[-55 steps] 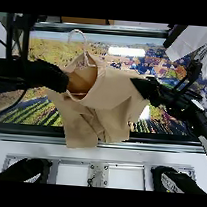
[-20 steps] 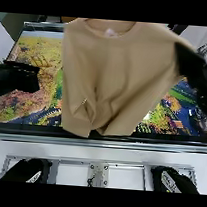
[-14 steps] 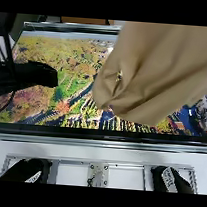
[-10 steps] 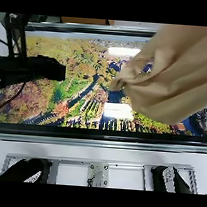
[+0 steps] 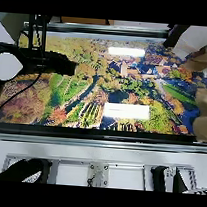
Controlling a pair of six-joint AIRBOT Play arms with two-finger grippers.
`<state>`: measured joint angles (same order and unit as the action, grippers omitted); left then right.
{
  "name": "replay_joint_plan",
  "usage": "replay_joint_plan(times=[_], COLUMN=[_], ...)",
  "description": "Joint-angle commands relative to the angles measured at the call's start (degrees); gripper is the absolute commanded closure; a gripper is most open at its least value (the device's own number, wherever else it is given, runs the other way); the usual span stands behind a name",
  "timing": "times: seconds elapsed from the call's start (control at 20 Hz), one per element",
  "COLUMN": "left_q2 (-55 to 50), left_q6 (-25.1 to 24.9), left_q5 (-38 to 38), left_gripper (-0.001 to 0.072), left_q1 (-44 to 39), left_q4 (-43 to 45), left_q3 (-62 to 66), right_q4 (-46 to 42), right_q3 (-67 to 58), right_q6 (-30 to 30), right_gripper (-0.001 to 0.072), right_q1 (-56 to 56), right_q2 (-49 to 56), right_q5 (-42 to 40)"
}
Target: Fold the clothes and pants, and hang the long-sleeved shirts on hangers.
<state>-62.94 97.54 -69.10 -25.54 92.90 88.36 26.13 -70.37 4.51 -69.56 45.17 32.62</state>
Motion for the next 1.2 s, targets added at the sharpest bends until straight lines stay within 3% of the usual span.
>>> replay_joint_plan(times=[0.0,0.75,1.15], left_q2=[-0.39,-0.39,-0.42], left_q6=[-0.28,-0.24,-0.17], left_q5=[0.09,-0.13,-0.11], left_gripper=[0.0688,0.0688,0.0688], left_q1=[0.04,0.04,0.04], left_q4=[-0.02,0.0,-0.07], left_q3=[0.09,0.09,0.09], right_q4=[-5.51,-5.6,-5.11], right_q3=[-5.03,-6.95,-10.12], right_q6=[-0.2,-0.22,-0.2], right_gripper=[0.0689,0.0689,0.0689], right_q1=[-0.72,-0.72,-0.72], right_q2=[0.35,2.01,6.54], right_q5=[-8.57,-17.44,-15.96])
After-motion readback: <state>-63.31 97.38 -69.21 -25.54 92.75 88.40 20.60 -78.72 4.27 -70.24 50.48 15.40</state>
